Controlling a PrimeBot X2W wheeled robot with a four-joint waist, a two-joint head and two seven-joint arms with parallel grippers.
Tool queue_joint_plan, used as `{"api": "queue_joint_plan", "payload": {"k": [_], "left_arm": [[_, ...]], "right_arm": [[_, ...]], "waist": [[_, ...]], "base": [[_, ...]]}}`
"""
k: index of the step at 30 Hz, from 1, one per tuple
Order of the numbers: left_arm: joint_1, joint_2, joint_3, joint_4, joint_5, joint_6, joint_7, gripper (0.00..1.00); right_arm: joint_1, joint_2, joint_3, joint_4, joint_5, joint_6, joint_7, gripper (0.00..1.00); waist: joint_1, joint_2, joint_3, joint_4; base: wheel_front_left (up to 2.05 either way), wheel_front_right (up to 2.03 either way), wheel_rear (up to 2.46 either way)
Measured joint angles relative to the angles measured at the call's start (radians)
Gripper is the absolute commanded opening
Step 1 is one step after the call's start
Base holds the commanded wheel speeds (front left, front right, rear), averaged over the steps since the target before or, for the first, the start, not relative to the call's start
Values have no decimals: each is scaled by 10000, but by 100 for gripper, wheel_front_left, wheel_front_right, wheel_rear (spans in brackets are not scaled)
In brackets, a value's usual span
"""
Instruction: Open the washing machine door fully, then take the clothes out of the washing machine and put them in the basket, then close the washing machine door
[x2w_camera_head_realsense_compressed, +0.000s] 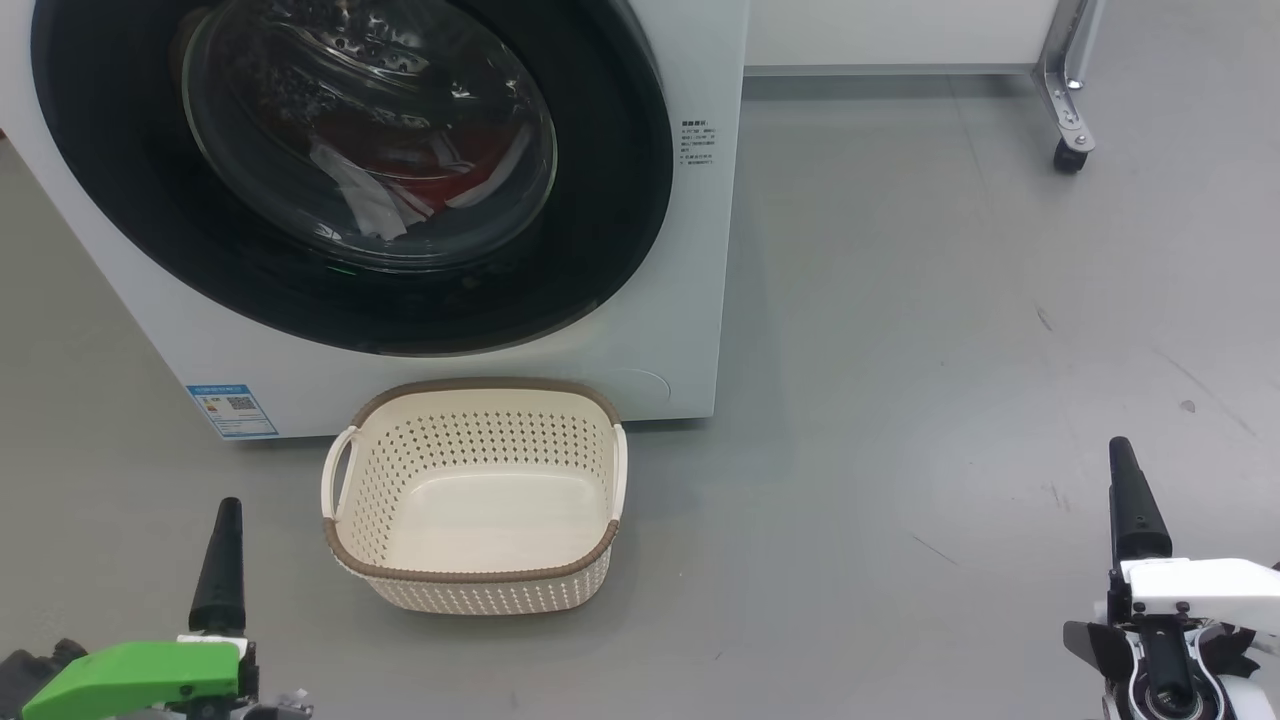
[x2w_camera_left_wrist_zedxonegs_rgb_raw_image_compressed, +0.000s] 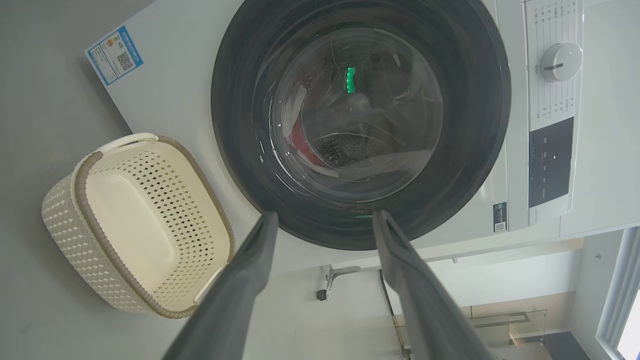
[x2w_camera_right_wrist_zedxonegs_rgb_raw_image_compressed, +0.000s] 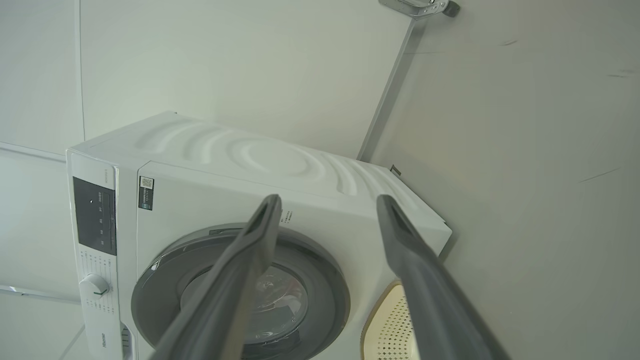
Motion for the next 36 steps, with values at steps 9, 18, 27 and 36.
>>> {"api": "queue_joint_plan", "payload": {"k": [9, 18, 27, 36], "left_arm": [[-6, 88, 2, -449, 1009, 0, -270, 100], [-6, 240, -23, -867, 3060, 0, -606, 100], [-3, 374, -40, -1118, 5156, 0, -886, 100], [9, 389, -337, -1279, 7432, 0, -1202, 100]], "right_arm": [[-56, -38, 207, -474, -897, -107, -247, 100], [-128, -67, 623, -1016, -3156, -286, -598, 100], [-206, -88, 938, -1436, -4959, -533, -915, 100], [-206, -127, 1419, -1478, -6621, -721, -1198, 100]], "waist": [[0, 0, -28, 36], [0, 0, -29, 65], [0, 0, 15, 72], [0, 0, 61, 75]], "base": [[0, 0, 0], [0, 0, 0], [0, 0, 0], [0, 0, 0]]}}
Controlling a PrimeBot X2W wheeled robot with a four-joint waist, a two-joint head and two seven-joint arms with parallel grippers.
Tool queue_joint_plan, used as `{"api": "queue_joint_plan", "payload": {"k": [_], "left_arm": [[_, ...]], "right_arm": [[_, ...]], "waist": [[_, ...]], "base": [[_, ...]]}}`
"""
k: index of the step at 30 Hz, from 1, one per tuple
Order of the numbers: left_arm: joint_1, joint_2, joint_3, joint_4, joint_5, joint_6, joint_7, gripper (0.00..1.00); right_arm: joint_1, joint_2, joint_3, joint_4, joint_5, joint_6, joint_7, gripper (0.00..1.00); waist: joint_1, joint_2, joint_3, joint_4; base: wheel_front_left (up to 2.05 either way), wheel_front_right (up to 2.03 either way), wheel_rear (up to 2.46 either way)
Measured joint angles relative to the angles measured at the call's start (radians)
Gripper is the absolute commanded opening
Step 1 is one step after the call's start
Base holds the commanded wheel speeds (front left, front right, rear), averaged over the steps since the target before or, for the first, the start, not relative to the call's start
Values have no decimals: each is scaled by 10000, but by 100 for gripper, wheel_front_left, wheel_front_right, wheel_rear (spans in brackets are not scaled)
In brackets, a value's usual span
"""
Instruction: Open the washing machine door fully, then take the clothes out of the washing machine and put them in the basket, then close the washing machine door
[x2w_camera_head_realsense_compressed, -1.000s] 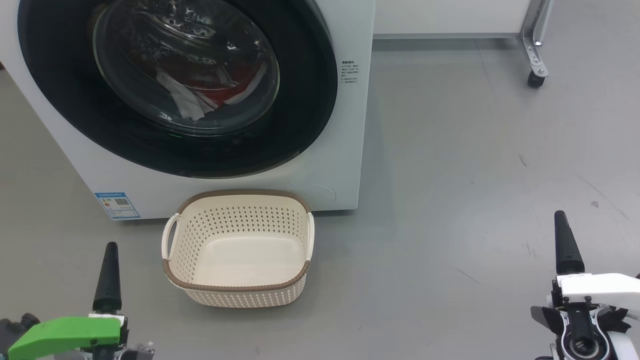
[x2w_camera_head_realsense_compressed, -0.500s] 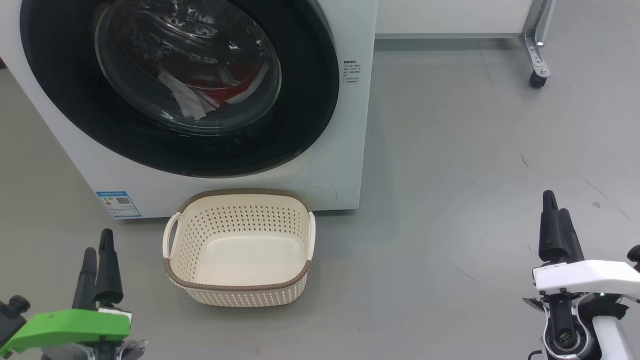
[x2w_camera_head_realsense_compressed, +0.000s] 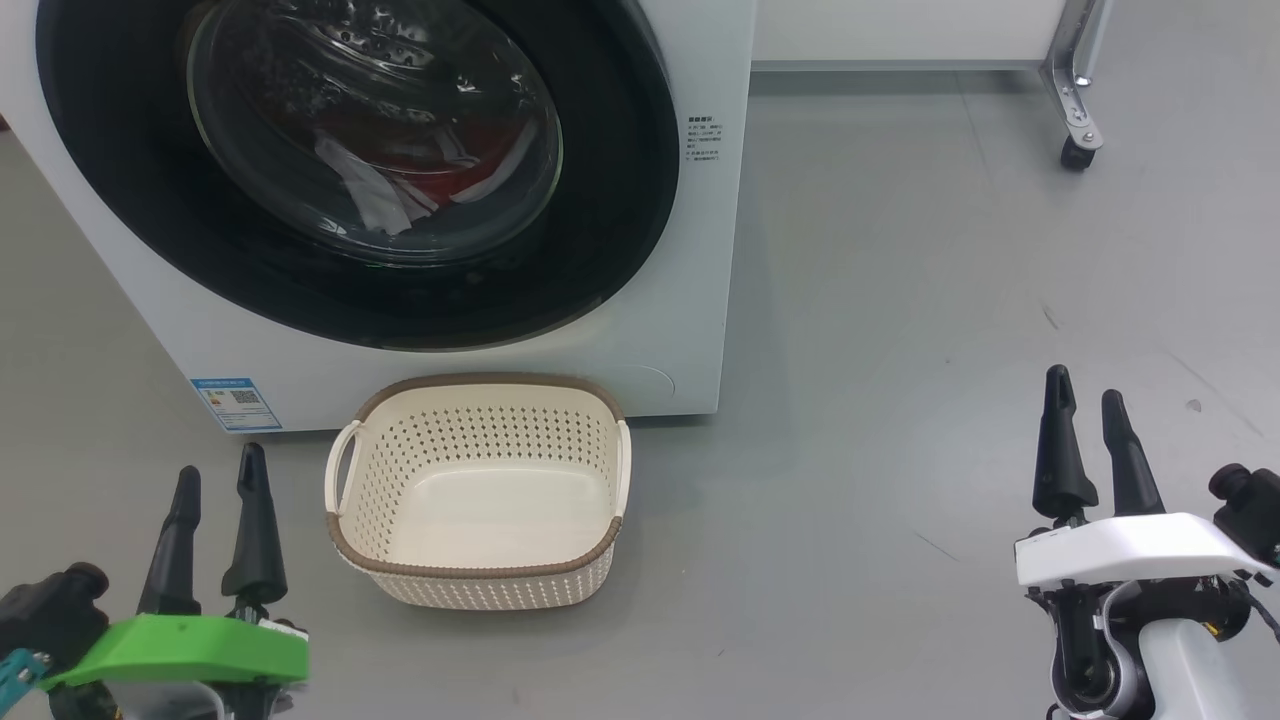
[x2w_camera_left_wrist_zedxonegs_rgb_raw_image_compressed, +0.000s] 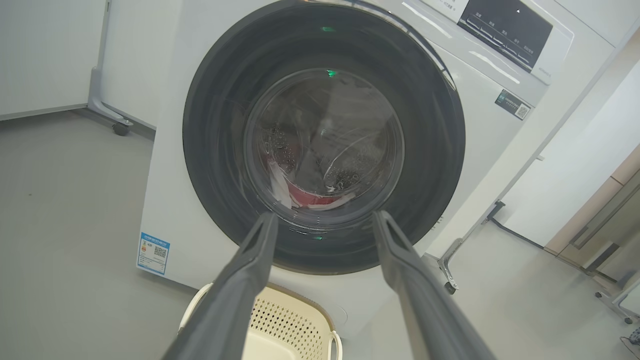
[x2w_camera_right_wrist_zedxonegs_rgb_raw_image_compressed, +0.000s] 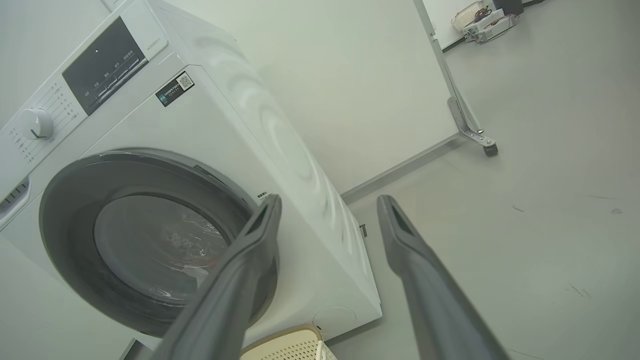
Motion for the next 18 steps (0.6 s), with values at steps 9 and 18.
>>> {"api": "queue_joint_plan", "payload": {"k": [9, 18], "left_arm": [[35, -10, -314, -125, 1778, 50, -305, 100], [96, -19, -700, 10, 3515, 167, -602, 100]], "right_arm": [[2, -17, 407, -81, -1484, -255, -280, 100], [11, -40, 685, 128, -2782, -560, -617, 100]], "waist": [[0, 0, 45, -15], [0, 0, 120, -15]], "base": [[0, 0, 0], [0, 0, 0]]}}
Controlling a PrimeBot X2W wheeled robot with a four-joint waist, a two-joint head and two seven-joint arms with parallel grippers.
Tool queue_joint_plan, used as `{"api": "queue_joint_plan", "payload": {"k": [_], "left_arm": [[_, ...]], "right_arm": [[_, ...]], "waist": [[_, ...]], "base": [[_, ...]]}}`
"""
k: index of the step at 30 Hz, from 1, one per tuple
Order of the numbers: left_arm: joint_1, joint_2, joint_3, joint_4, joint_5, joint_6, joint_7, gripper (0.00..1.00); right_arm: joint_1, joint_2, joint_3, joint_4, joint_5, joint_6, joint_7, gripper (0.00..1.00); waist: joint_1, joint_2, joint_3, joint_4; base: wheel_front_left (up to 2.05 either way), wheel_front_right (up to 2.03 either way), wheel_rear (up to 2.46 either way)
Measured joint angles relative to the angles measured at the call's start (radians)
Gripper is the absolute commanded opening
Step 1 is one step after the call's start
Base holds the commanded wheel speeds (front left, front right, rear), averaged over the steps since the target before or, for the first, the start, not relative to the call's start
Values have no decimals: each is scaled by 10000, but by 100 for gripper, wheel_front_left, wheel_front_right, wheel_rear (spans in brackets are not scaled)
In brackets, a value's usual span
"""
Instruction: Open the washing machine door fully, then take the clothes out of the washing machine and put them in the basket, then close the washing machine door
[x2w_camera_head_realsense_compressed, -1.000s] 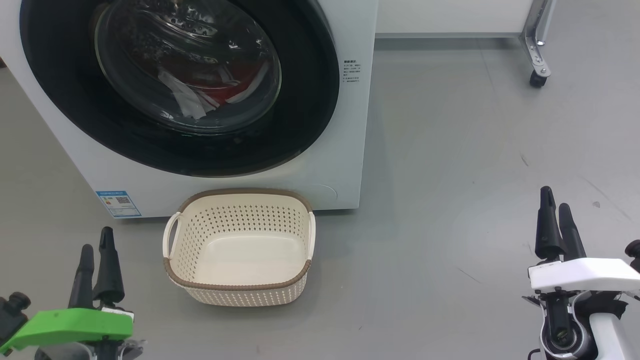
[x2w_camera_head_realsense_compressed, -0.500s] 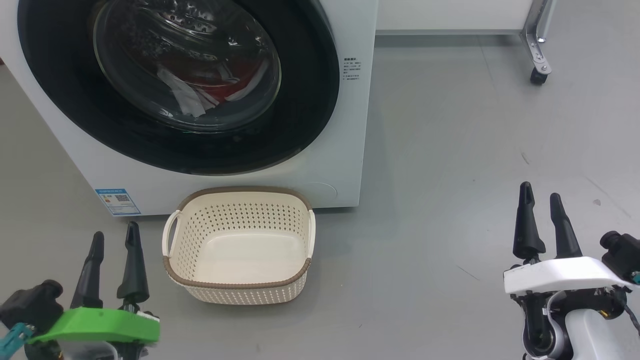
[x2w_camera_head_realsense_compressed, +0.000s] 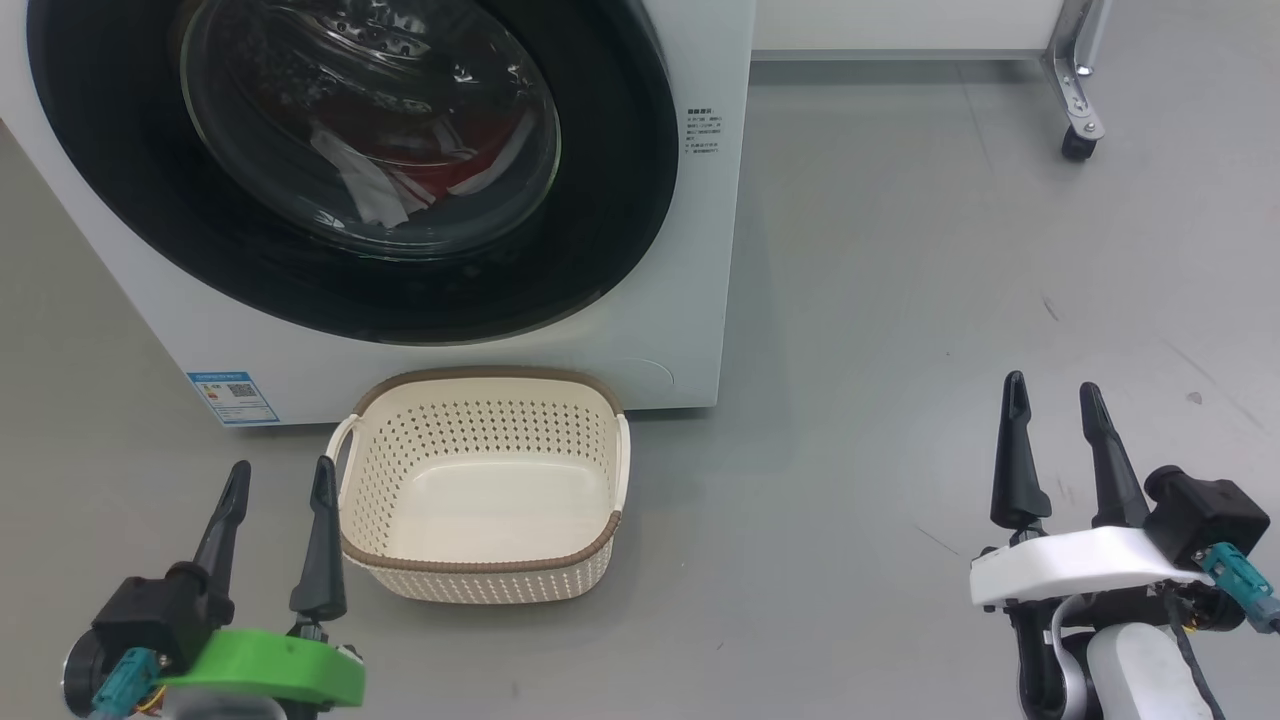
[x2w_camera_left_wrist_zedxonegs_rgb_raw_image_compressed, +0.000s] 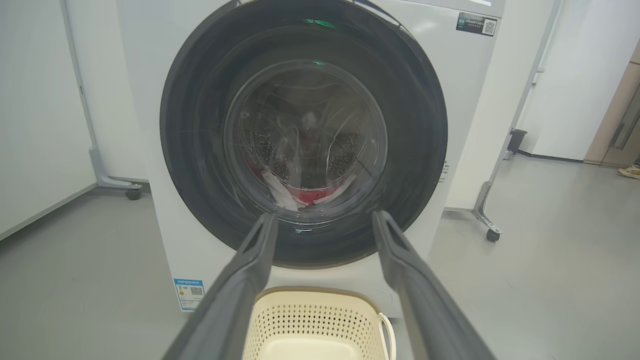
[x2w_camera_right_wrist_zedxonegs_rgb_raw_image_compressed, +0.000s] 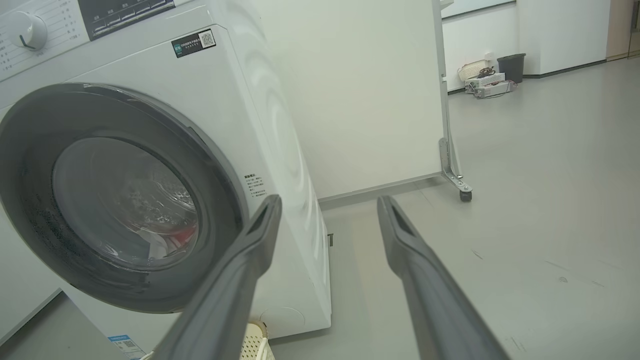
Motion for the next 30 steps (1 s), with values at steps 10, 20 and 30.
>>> {"api": "queue_joint_plan", "payload": {"k": [10, 20, 30], "left_arm": [[168, -17, -309, 456, 1643, 165, -316, 100], [170, -111, -318, 1032, 2000, 297, -431, 100], [168, -196, -282, 1375, 1843, 299, -431, 100]], "right_arm": [[56, -42, 297, 433, -1371, -313, -284, 100], [58, -48, 387, 1081, -1684, -385, -345, 100], [56, -48, 405, 1467, -1555, -387, -320, 100]], "waist": [[0, 0, 42, 18], [0, 0, 51, 7], [0, 0, 71, -39]], "base": [[0, 0, 0], [0, 0, 0], [0, 0, 0]]}}
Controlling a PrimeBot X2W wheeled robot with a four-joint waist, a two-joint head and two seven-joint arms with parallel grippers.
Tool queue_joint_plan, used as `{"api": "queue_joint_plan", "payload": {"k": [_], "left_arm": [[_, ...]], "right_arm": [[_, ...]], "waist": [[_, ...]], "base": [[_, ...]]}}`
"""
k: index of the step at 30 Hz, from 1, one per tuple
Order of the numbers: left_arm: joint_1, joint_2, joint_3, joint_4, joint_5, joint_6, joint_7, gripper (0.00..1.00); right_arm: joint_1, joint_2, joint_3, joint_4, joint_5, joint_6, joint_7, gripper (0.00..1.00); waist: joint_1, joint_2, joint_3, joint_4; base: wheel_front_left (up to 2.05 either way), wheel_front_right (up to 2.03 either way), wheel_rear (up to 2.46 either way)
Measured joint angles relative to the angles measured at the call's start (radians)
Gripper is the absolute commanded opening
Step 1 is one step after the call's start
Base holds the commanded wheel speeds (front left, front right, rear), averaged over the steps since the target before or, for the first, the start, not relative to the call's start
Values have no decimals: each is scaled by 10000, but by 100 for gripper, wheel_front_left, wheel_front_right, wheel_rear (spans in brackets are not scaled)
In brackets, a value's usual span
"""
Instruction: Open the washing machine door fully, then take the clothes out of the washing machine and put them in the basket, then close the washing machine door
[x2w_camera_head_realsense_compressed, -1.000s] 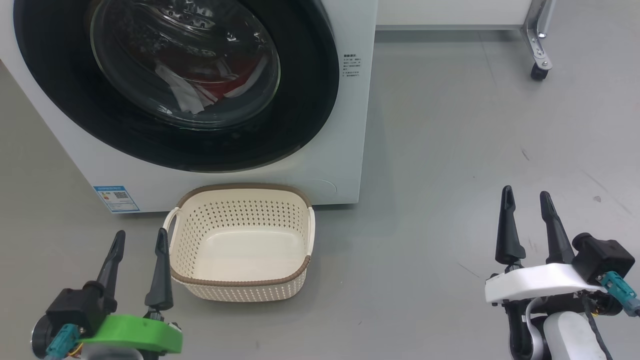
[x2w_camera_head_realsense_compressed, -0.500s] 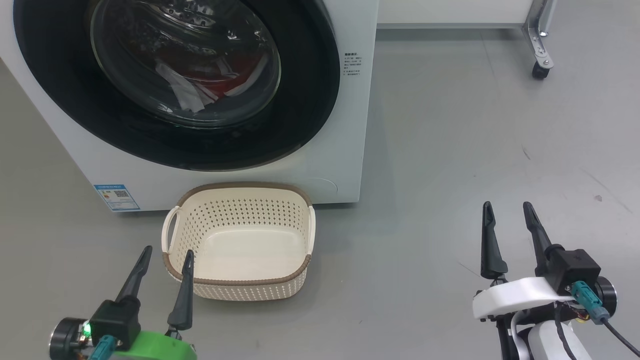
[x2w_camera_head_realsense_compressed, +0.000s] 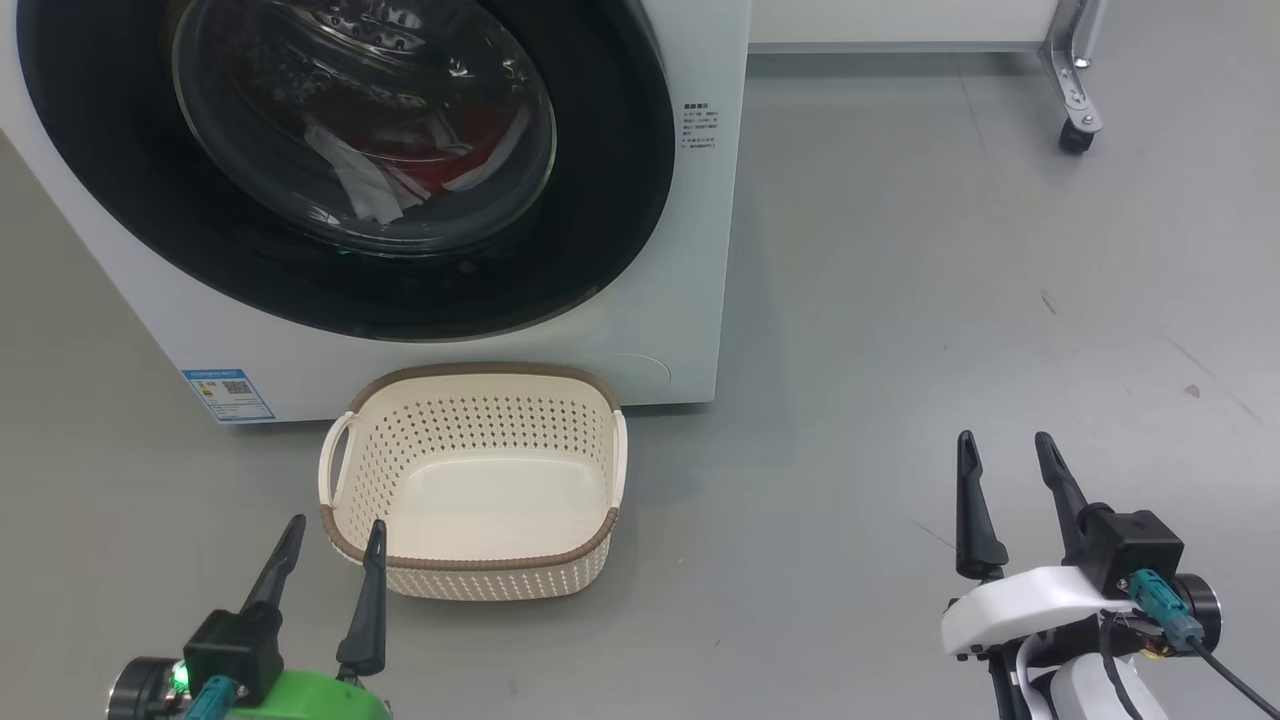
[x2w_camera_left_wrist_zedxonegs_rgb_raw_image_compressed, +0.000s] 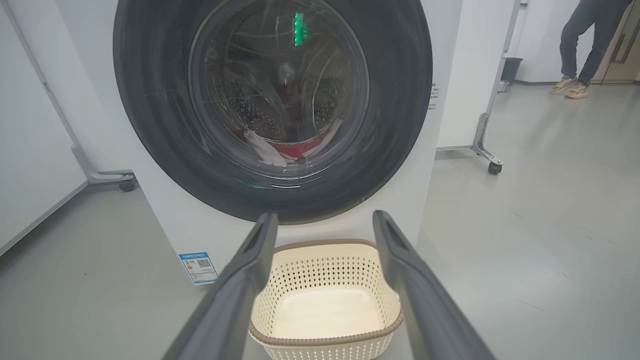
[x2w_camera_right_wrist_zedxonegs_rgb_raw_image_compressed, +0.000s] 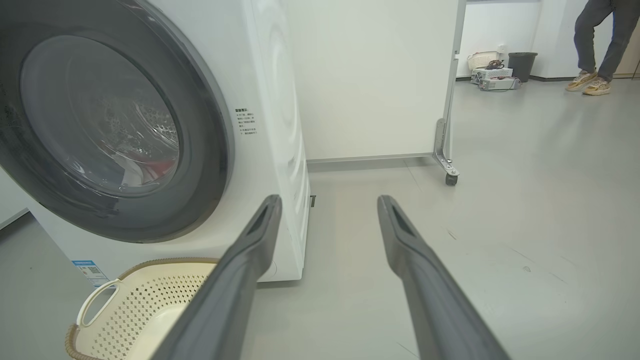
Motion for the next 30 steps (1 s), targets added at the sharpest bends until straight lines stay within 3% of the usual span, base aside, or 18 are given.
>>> {"api": "queue_joint_plan", "payload": {"k": [30], "left_arm": [[-113, -61, 196, 360, -38, 31, 0, 100]], "right_arm": [[-326, 0, -13, 531, 142, -10, -13, 100]], "waist": [[0, 0, 38, 5]], "base": [[0, 0, 0]]}}
